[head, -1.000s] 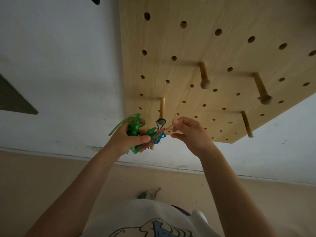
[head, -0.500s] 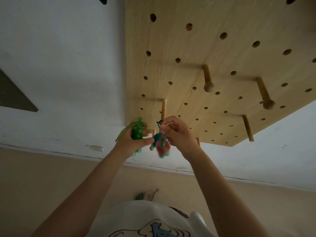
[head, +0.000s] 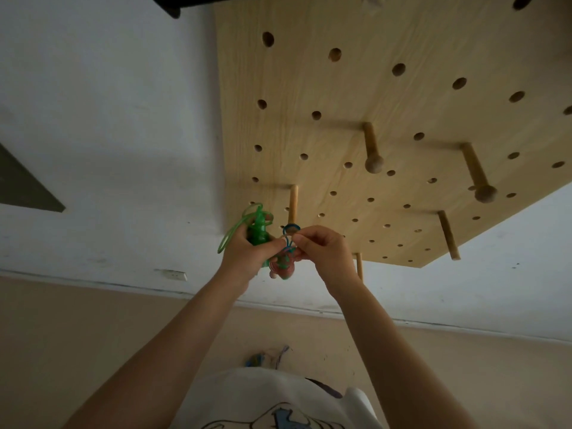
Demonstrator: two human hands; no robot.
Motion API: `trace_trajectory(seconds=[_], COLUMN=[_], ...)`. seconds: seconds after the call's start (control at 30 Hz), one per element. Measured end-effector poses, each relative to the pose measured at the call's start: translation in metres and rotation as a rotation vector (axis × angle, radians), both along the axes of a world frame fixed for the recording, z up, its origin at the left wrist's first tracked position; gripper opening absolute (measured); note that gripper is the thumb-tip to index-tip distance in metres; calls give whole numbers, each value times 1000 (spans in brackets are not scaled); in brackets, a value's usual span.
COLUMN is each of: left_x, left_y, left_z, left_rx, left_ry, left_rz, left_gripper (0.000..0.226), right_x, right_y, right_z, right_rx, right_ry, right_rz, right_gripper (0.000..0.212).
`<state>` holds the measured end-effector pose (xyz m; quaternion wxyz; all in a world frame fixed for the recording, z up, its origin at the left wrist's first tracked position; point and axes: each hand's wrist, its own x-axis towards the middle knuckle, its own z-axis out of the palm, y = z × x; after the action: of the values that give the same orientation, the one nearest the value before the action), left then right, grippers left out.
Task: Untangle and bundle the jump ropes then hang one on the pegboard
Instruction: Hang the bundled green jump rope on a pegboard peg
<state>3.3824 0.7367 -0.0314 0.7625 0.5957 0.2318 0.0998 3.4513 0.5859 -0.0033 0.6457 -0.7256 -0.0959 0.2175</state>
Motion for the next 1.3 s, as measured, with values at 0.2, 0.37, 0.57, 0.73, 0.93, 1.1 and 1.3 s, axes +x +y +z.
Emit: trace_trajectory(seconds=[0.2, 0.37, 0.57, 0.73, 0.93, 1.1, 1.3], left_x=[17, 23, 20, 14, 6, 5, 0], left_y=[3, 8, 22, 33, 31, 26, 18], left_z=[-1, 0, 2, 6, 25, 36, 45], left_rx=[5, 12, 37, 121, 152, 238, 332], left_ry=[14, 11, 22, 51, 16, -33, 13], left_rz=[28, 2, -24, -3, -105, -321, -424], left_gripper=[47, 46, 50, 52, 31, 11, 44], right_x=[5, 16, 24, 39, 44, 22, 11], right_y=[6, 11, 28, 43, 30, 19, 8], right_z=[-6, -2, -4, -1, 17, 43, 47], right_rx=[38, 83, -44, -191, -286, -127, -42], right_ry=[-29, 87, 63, -46, -174, -168, -135], right_rz=[-148, -134, -169, -269, -208, 109, 192], right_gripper=[10, 24, 27, 26, 28, 22, 21])
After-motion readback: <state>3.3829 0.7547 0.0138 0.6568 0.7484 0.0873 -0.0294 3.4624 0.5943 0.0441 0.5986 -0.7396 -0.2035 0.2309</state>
